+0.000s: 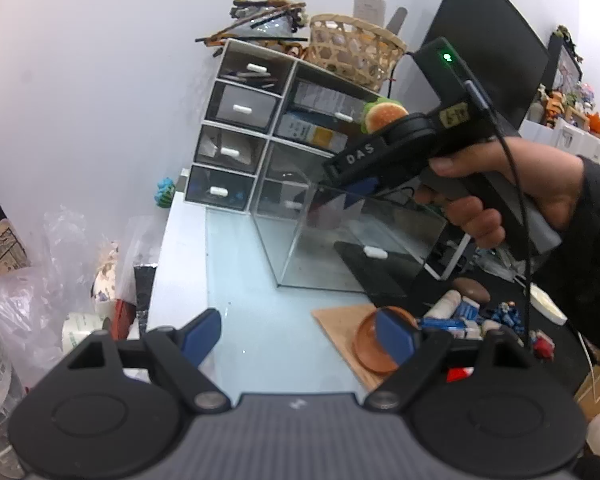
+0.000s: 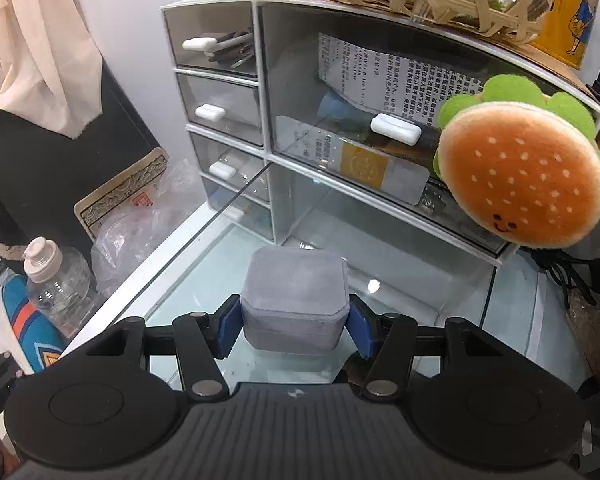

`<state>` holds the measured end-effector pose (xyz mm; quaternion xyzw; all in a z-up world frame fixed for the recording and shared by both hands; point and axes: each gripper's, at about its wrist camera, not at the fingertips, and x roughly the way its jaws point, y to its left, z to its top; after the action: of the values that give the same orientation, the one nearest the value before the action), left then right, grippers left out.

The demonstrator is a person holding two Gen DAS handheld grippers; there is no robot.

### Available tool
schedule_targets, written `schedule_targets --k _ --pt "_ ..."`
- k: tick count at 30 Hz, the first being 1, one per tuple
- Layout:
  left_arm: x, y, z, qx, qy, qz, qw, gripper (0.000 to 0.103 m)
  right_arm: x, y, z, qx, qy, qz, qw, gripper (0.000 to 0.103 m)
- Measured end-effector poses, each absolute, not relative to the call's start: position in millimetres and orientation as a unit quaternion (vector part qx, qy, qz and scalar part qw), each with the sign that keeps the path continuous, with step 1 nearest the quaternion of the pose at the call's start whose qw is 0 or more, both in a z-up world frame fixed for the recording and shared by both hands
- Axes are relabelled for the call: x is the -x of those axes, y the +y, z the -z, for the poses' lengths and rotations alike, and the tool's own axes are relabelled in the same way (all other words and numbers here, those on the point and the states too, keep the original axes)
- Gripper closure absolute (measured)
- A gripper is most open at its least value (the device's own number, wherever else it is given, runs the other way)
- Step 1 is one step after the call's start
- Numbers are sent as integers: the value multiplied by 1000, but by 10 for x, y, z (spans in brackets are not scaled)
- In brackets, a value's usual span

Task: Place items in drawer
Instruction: 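Lower the grey box into the glass box and open the right tool, then withdraw the open right tool from the glass box back over the mat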

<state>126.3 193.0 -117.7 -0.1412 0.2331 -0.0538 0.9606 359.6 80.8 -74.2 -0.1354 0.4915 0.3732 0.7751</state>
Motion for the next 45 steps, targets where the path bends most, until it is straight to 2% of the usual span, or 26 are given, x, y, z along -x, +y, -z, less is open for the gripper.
schedule_targets --k 7,16,18,20,22,30,38,45 --pt "-1262 1905 1116 156 219 73 960 15 -3642 859 816 138 495 -383 768 43" --pt "-1396 1931 1218 178 240 84 951 15 -3678 894 797 134 494 -393 764 42" --pt "-1393 1916 1217 173 240 86 952 15 -3690 886 793 132 495 -393 764 39" --pt "-1387 1902 1214 167 239 86 953 15 -3701 879 790 130 496 -393 763 30" --pt "-1384 1899 1216 165 238 86 953 15 -3675 854 767 137 488 -390 769 27" --pt "-1376 1901 1214 163 238 83 954 15 -3560 740 620 160 476 -396 769 28" --pt "-1355 1880 1212 154 236 77 956 15 -3591 724 670 123 510 -417 742 32" --pt "-1353 1895 1210 156 235 78 956 15 -3645 785 801 92 517 -425 737 28"
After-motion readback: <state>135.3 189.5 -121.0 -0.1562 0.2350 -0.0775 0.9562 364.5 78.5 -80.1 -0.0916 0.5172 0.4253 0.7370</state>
